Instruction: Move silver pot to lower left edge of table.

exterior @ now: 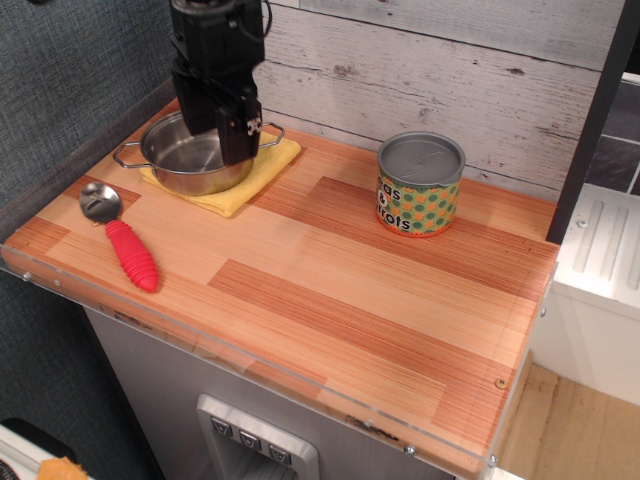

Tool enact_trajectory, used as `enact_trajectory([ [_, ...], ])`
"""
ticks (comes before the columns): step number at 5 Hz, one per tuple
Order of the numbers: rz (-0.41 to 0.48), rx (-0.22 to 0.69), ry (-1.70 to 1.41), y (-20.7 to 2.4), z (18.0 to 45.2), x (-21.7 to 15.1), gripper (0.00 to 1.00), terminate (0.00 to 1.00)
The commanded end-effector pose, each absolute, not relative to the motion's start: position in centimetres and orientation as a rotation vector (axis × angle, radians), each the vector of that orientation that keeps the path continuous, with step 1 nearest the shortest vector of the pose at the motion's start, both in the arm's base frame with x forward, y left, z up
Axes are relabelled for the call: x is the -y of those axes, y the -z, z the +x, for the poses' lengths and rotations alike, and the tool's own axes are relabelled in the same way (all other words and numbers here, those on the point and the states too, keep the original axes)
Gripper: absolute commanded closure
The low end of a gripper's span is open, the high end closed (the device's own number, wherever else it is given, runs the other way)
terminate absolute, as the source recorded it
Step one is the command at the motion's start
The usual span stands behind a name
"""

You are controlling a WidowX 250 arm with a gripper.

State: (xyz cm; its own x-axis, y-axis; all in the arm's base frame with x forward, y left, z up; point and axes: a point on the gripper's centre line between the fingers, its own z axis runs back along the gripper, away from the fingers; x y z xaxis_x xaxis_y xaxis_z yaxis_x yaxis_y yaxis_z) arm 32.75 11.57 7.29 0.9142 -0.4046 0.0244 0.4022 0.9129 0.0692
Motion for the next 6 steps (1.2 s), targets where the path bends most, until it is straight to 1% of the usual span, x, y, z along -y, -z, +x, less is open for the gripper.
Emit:
enact_trajectory([
  [1, 0.067, 0.079, 0.416, -7.0, 35.5, -12.4, 0.0, 0.0],
  [3, 0.048, 0.039, 0.408, -4.9, 35.7, -12.6, 0.0, 0.0],
  [4, 0.042, 0.031, 0.398, -4.5, 35.7, -12.8, 0.0, 0.0],
  [5, 0.047, 0.032, 0.389, -4.4, 35.7, -13.0, 1.0, 0.0],
  [6, 0.054, 0.049, 0.376, -5.1, 35.5, -13.2, 1.0, 0.0],
])
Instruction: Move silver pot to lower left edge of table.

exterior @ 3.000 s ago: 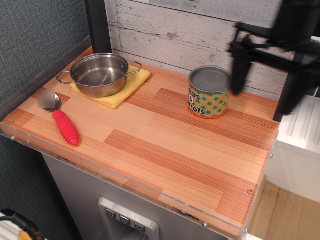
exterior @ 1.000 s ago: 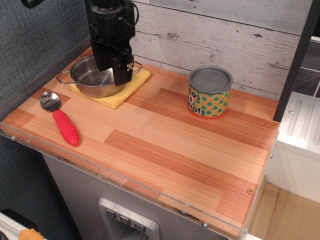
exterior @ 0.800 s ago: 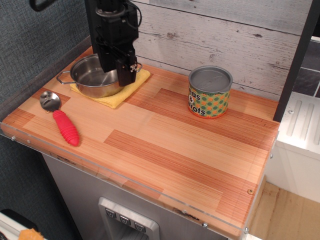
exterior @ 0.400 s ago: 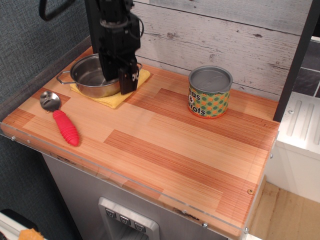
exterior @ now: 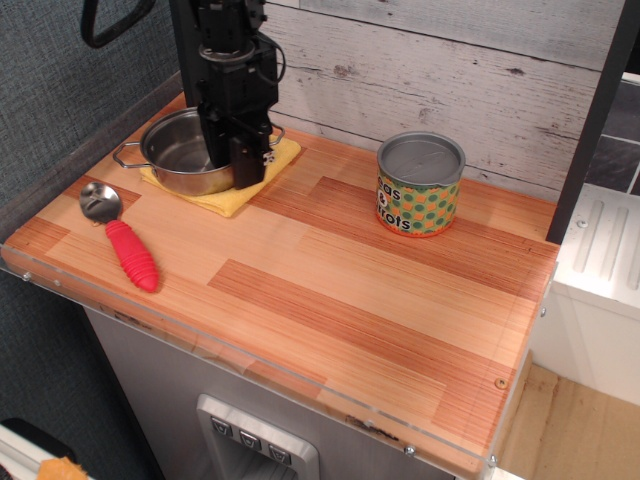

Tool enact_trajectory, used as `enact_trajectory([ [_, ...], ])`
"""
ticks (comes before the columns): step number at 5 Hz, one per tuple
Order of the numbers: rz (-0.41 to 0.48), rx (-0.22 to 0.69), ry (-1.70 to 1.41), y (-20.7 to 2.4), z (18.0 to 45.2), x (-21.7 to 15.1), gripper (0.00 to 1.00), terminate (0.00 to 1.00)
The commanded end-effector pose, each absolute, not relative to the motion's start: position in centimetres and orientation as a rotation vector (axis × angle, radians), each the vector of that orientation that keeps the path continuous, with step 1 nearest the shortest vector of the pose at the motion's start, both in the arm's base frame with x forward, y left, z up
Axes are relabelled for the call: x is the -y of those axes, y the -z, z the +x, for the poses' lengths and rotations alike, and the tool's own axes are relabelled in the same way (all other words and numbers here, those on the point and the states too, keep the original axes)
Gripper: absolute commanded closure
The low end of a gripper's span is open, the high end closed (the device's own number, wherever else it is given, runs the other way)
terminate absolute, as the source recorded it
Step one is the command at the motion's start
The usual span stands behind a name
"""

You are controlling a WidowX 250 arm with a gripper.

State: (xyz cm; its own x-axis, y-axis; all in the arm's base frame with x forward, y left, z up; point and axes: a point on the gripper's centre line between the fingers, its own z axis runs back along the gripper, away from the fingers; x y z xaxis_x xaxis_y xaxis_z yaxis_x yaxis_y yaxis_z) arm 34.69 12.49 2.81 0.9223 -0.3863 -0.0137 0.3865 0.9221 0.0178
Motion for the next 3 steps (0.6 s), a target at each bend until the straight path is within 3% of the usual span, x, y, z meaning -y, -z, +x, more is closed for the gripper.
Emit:
enact_trajectory([
  [1, 0.091, 0.037, 0.357, -5.9, 35.3, -13.5, 1.0, 0.0],
  [3, 0.162, 0.073, 0.36, -9.9, 34.6, -13.1, 1.0, 0.0],
])
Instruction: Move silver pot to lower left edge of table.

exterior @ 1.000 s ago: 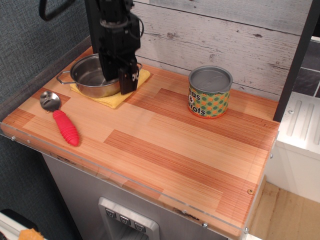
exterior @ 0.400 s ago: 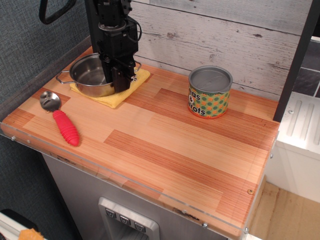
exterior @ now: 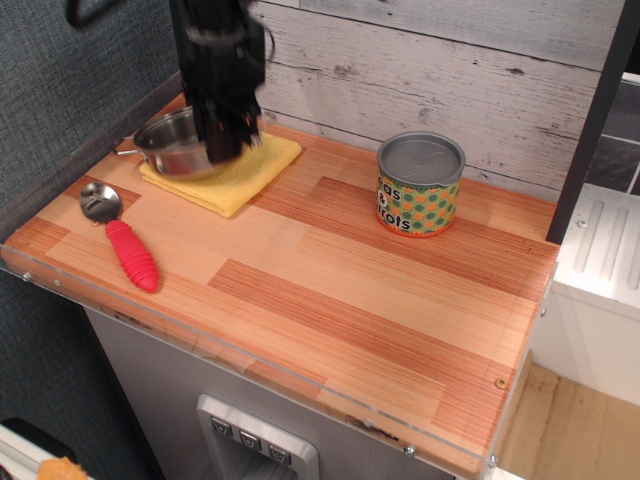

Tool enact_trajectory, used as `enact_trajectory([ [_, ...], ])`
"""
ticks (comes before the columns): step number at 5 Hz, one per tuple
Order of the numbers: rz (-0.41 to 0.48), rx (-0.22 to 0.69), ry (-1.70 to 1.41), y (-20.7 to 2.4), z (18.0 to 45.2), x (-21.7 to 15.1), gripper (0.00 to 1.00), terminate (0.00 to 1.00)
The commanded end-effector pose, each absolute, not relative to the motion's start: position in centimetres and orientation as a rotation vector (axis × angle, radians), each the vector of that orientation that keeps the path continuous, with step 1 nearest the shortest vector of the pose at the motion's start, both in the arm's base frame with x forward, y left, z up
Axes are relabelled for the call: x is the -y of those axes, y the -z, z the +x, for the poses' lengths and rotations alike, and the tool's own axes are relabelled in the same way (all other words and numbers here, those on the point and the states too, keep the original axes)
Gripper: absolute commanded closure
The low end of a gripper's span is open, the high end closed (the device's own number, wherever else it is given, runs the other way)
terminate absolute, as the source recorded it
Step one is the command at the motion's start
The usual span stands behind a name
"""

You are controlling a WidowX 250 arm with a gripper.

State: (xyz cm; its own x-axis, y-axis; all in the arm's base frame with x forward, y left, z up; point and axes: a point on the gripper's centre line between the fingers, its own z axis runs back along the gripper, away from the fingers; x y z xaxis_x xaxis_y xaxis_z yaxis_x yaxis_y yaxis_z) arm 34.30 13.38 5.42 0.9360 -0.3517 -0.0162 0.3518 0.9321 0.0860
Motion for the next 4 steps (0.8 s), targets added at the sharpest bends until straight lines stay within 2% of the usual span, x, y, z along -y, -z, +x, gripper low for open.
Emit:
enact_trajectory([
  [1, 0.207, 0.085, 0.343, -11.6, 34.3, -12.9, 1.0, 0.0],
  [2, 0.315, 0.027, 0.267, -13.2, 33.6, -12.1, 1.0, 0.0],
  [3, 0.335, -0.029, 0.147, -14.3, 32.4, -10.4, 1.0, 0.0],
  [4, 0.322, -0.046, -0.015, -15.0, 30.7, -8.4, 1.0, 0.0],
])
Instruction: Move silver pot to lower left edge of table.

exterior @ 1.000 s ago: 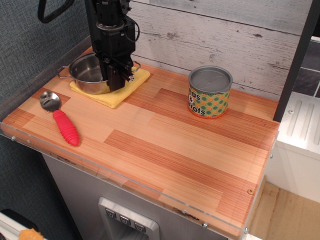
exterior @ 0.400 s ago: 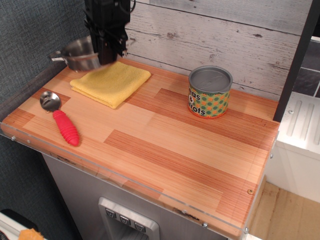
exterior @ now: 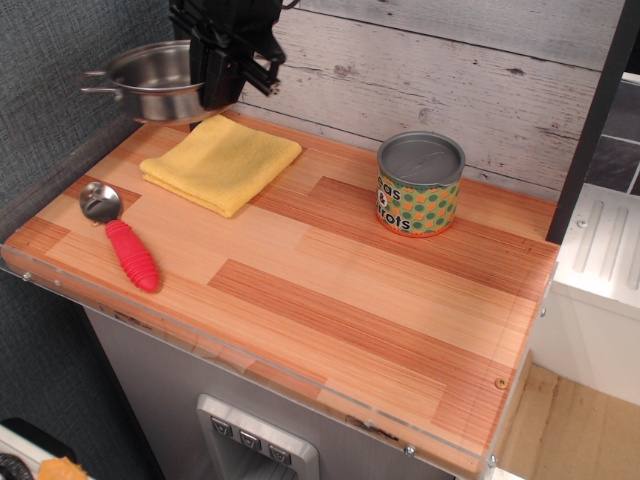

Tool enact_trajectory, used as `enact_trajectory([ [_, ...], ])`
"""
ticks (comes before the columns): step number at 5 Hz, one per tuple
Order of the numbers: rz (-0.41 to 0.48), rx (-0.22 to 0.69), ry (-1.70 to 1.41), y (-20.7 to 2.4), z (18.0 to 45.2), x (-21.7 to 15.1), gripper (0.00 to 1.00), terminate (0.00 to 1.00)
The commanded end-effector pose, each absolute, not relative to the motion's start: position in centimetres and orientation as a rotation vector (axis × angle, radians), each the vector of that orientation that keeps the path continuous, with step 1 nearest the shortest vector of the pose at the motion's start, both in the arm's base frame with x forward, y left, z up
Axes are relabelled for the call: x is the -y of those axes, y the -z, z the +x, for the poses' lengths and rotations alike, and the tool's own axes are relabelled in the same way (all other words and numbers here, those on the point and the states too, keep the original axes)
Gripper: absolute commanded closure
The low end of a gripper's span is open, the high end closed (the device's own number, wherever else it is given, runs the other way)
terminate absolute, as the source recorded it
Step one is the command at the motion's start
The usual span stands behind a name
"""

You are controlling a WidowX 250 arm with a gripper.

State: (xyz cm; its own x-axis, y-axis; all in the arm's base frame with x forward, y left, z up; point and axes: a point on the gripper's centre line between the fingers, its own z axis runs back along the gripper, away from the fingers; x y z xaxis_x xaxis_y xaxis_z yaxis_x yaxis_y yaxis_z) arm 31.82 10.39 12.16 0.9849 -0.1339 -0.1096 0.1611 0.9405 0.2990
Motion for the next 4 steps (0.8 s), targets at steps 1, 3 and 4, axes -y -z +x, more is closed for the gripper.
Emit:
enact_trajectory([
  [1, 0.301, -0.012, -0.188, -15.0, 29.1, -6.1, 1.0, 0.0],
  [3, 0.243, -0.02, -0.368, -13.3, 28.0, -0.7, 1.0, 0.0],
  [4, 0.296, -0.067, -0.501, -11.8, 28.3, 2.4, 1.0, 0.0],
])
